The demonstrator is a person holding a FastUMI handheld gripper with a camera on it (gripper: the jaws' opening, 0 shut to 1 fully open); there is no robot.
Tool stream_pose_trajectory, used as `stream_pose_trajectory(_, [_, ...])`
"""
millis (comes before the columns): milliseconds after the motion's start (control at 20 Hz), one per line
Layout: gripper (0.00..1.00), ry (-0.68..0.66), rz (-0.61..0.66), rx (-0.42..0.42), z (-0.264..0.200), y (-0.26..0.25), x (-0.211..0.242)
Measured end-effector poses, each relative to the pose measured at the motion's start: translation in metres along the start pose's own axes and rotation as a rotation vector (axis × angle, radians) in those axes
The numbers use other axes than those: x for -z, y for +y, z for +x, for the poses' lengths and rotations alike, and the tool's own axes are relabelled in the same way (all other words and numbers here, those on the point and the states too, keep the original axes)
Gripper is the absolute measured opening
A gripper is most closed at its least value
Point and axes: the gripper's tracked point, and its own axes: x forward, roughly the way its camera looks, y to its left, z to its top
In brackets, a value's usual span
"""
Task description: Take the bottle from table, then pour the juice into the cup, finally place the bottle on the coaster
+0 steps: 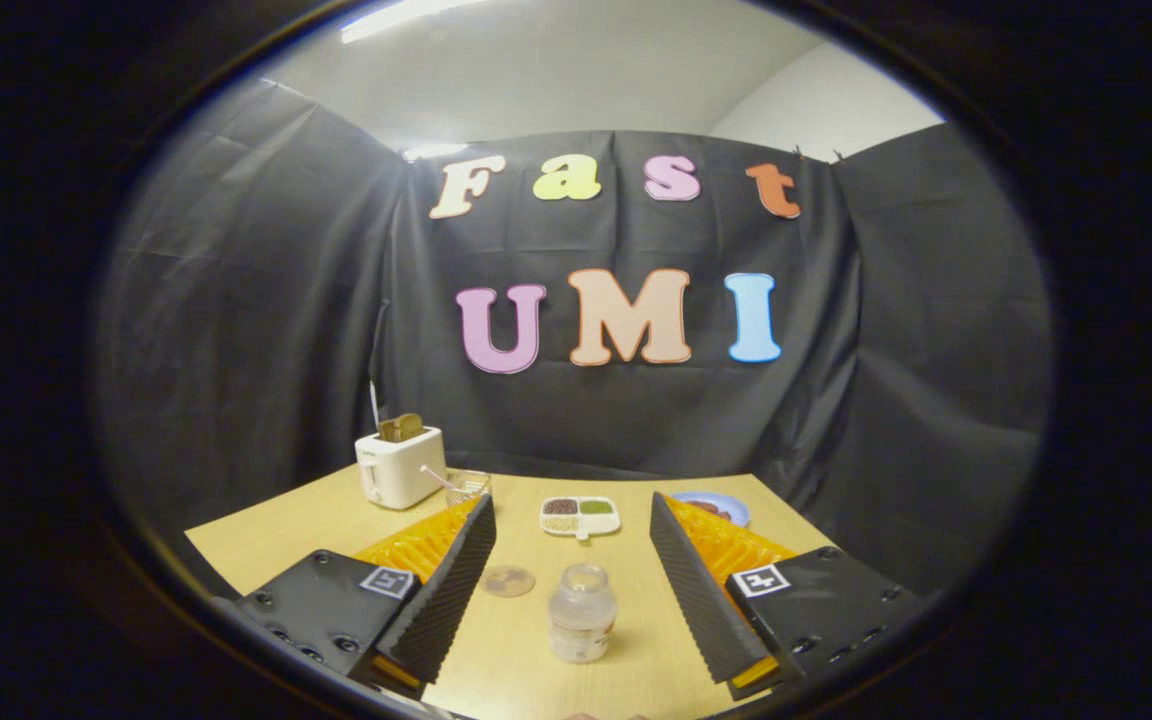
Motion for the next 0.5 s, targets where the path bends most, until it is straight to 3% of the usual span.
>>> stream_pose_trajectory(250, [0.98, 0.058, 0.043, -0.008, 0.010, 0.000, 0.055])
stream_pose_trajectory(500, [0.98, 0.028, 0.042, -0.008, 0.018, -0.002, 0.085])
